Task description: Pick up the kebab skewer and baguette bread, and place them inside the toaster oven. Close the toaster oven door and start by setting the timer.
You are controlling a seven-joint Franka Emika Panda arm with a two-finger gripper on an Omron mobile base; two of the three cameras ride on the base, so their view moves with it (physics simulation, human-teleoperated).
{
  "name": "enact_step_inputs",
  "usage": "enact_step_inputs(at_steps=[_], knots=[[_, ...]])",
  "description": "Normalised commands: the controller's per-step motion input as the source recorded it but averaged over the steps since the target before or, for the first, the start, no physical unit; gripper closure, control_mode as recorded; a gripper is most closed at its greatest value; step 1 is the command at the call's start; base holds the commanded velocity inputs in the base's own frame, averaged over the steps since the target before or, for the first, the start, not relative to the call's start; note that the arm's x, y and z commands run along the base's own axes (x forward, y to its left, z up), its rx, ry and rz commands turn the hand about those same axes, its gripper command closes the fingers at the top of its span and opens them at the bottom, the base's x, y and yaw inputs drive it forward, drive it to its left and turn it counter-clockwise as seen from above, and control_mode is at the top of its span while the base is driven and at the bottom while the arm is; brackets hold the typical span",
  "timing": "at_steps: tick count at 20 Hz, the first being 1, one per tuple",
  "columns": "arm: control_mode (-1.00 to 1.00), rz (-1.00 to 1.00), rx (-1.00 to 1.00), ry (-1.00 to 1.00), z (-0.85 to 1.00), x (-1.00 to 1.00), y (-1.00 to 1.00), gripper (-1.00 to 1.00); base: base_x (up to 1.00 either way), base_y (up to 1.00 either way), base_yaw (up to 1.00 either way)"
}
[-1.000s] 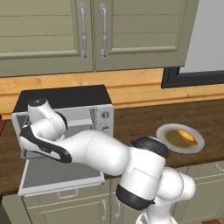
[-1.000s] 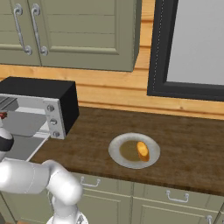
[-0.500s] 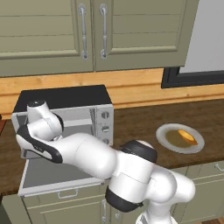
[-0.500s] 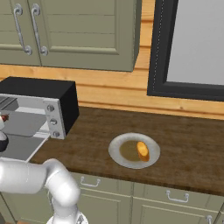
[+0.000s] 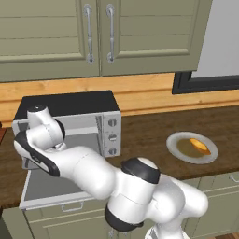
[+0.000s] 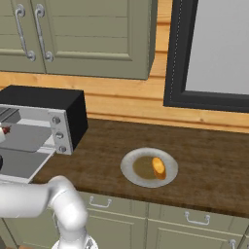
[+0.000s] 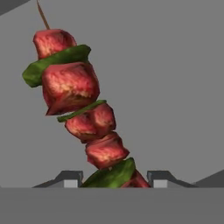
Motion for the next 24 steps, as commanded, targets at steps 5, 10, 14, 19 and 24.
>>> enact_step_inputs(at_steps=[5, 10, 14, 19, 24], knots=[[-1.0, 0.0, 0.0, 0.0, -0.02, 0.0, -0.06, -1.0, 0.0, 0.0, 0.0], [-1.0, 0.0, 0.0, 0.0, 0.01, 0.0, -0.17, -1.0, 0.0, 0.0, 0.0], [-1.0, 0.0, 0.0, 0.0, 0.19, -0.01, -0.11, -1.0, 0.0, 0.0, 0.0], [-1.0, 0.0, 0.0, -0.01, 0.62, -0.59, -0.58, -1.0, 0.0, 0.0, 0.0], [-1.0, 0.01, -0.02, 0.02, 0.33, -1.0, -0.84, -1.0, 0.0, 0.0, 0.0]])
